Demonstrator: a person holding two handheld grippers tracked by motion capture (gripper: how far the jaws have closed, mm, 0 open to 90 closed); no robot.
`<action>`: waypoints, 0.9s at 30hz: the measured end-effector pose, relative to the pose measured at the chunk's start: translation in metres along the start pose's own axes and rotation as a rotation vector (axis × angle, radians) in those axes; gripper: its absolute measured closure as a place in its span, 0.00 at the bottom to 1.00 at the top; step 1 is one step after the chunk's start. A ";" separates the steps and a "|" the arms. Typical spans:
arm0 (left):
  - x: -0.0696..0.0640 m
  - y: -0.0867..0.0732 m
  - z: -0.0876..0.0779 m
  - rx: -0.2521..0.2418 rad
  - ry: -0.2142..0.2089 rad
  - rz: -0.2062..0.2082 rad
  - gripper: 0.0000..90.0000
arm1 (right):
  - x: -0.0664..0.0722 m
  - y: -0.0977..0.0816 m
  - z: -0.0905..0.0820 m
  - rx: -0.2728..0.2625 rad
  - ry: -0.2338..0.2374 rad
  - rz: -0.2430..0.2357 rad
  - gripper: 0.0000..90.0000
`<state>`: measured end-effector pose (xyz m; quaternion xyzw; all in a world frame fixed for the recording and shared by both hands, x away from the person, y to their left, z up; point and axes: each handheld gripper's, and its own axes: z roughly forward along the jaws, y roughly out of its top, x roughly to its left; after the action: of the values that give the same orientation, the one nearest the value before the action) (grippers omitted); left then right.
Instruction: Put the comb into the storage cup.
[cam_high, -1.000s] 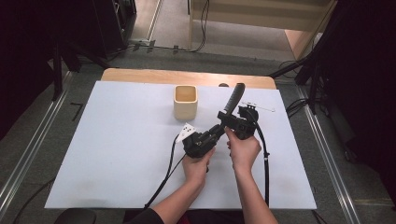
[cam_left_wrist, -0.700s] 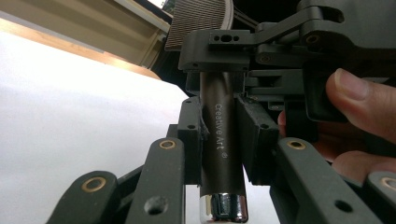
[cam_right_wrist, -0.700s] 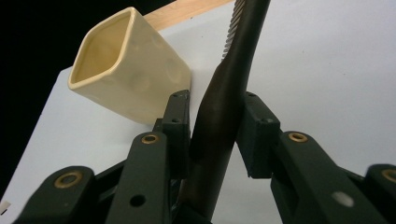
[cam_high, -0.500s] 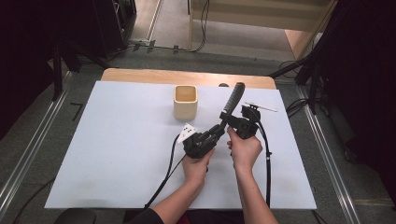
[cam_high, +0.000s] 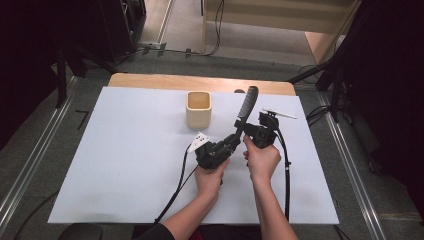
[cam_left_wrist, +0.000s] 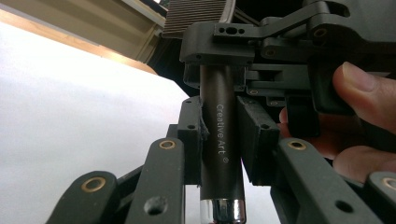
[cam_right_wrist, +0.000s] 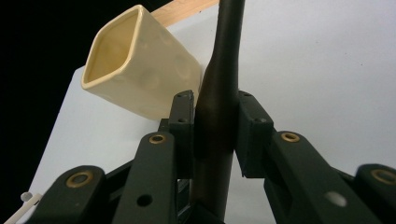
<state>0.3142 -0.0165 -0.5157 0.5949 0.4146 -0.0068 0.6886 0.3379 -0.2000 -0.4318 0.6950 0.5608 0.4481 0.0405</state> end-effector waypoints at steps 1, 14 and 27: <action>0.000 0.000 0.000 0.000 -0.001 -0.001 0.81 | 0.000 0.000 0.000 -0.002 0.000 -0.001 0.77; 0.001 0.004 -0.002 0.044 0.015 0.011 0.59 | 0.001 0.001 -0.002 -0.020 0.008 -0.034 0.78; -0.003 0.021 -0.010 0.154 0.017 0.054 0.45 | -0.002 0.003 -0.008 -0.079 -0.032 -0.083 0.78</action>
<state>0.3177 -0.0037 -0.4962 0.6572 0.4022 -0.0151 0.6373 0.3349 -0.2060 -0.4264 0.6760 0.5704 0.4567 0.0951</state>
